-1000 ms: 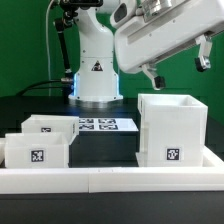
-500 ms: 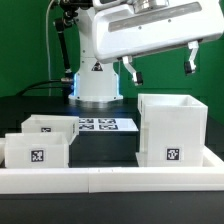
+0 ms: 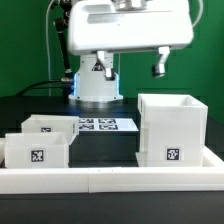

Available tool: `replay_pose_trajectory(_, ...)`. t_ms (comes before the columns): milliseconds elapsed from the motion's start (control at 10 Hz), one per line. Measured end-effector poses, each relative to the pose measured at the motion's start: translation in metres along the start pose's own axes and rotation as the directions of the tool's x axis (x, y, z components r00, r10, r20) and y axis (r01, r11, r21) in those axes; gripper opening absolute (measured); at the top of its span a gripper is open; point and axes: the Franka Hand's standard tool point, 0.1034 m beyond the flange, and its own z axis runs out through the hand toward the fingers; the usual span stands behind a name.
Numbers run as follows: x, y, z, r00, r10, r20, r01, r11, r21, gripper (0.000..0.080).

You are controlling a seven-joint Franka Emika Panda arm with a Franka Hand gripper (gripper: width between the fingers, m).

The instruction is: Assemble drawer

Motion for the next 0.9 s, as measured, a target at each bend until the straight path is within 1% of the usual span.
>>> replay_pose_trajectory(200, -0.016, 0.04, 0.0, 0.998, -0.066, 0.018, 0.066, 0.998, -0.016, 0.0649)
replay_pose_trajectory(300, -0.02, 0.05, 0.003, 0.997, -0.066, 0.045, 0.067, 0.998, -0.002, 0.0649)
replay_pose_trajectory(400, -0.019, 0.051, 0.003, 0.997, -0.057, 0.044, 0.057, 0.998, -0.002, 0.0649)
replay_pose_trajectory(500, -0.021, 0.048, 0.004, 0.997, -0.049, 0.062, 0.048, 0.999, 0.008, 0.0649)
replay_pose_trajectory(600, -0.025, 0.038, 0.005, 0.986, -0.037, 0.162, 0.03, 0.999, 0.045, 0.0649)
replay_pose_trajectory(700, -0.023, 0.038, 0.005, 0.974, -0.049, 0.22, 0.035, 0.997, 0.067, 0.0649)
replay_pose_trajectory(900, -0.033, 0.046, 0.016, 0.94, -0.054, 0.337, 0.016, 0.993, 0.114, 0.0649)
